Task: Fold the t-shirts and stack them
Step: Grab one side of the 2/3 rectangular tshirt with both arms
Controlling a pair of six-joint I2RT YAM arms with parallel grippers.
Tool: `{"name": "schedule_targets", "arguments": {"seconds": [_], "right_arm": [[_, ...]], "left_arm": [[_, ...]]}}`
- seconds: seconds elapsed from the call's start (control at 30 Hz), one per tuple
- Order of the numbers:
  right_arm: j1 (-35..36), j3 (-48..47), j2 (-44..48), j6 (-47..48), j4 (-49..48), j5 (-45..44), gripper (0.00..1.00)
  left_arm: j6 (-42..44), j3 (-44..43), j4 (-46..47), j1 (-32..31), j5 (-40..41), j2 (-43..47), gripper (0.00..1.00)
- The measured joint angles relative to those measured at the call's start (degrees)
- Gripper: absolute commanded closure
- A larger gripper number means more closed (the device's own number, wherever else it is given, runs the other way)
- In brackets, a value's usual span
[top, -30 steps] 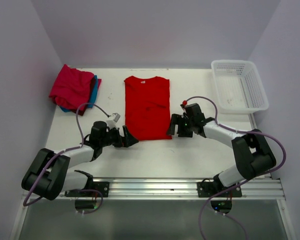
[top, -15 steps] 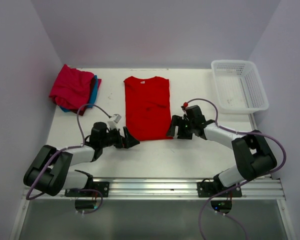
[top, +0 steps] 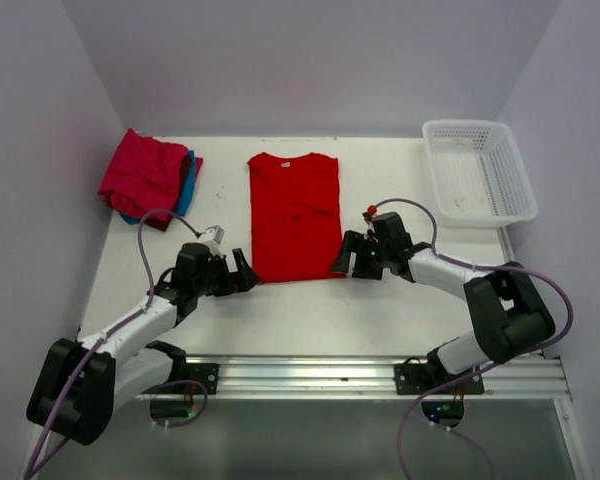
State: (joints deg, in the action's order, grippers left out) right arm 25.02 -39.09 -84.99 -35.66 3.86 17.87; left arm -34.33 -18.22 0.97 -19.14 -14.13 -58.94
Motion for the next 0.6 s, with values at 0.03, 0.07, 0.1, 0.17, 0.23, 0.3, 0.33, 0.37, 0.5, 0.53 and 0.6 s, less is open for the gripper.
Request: {"name": "schedule_targets", "arguments": {"seconds": [0.03, 0.07, 0.1, 0.17, 0.23, 0.3, 0.33, 0.37, 0.5, 0.53, 0.6], "right_arm": [[0.0, 0.0, -0.2, -0.1, -0.3, 0.2, 0.23], [0.0, 0.0, -0.4, -0.2, -0.5, 0.3, 0.23], [0.0, 0.0, -0.7, -0.2, -0.8, 0.3, 0.24], [0.1, 0.0, -1.2, -0.3, -1.1, 0.7, 0.25], [0.1, 0.0, -1.3, -0.4, -1.3, 0.8, 0.26], [0.1, 0.0, -1.4, -0.4, -1.5, 1.0, 0.29], [0.1, 0.0, -1.4, -0.4, -1.8, 1.0, 0.31], [0.1, 0.0, -1.5, -0.4, -2.1, 1.1, 0.32], [0.1, 0.1, -1.9, -0.8, -3.3, 1.2, 0.37], [0.1, 0.1, -2.0, -0.9, -3.6, 1.2, 0.39], [0.1, 0.2, -2.1, -1.0, -4.0, 1.2, 0.40]], "left_arm": [[0.1, -0.5, -1.1, 0.0, 1.3, -0.2, 0.00], [0.1, -0.7, -1.5, 0.0, 1.9, -0.8, 0.00], [0.1, -0.7, -1.6, 0.0, 2.4, -1.9, 0.00], [0.0, -0.9, 0.9, 0.0, 2.6, -4.0, 0.00], [-0.1, -0.6, 4.4, 0.0, 2.4, -5.9, 0.00], [-0.2, -0.5, 8.0, 0.0, 1.9, -7.9, 0.00], [-0.2, -0.5, 9.6, 0.0, 1.7, -8.9, 0.00], [-0.2, -0.5, 10.6, 0.0, 1.5, -9.4, 0.00], [-0.6, -0.5, 14.4, 0.0, 0.5, -11.8, 0.00], [-0.7, -0.5, 15.4, 0.0, 0.1, -12.5, 0.01], [-0.9, -0.7, 17.8, 0.0, -0.8, -14.3, 0.03]]}}
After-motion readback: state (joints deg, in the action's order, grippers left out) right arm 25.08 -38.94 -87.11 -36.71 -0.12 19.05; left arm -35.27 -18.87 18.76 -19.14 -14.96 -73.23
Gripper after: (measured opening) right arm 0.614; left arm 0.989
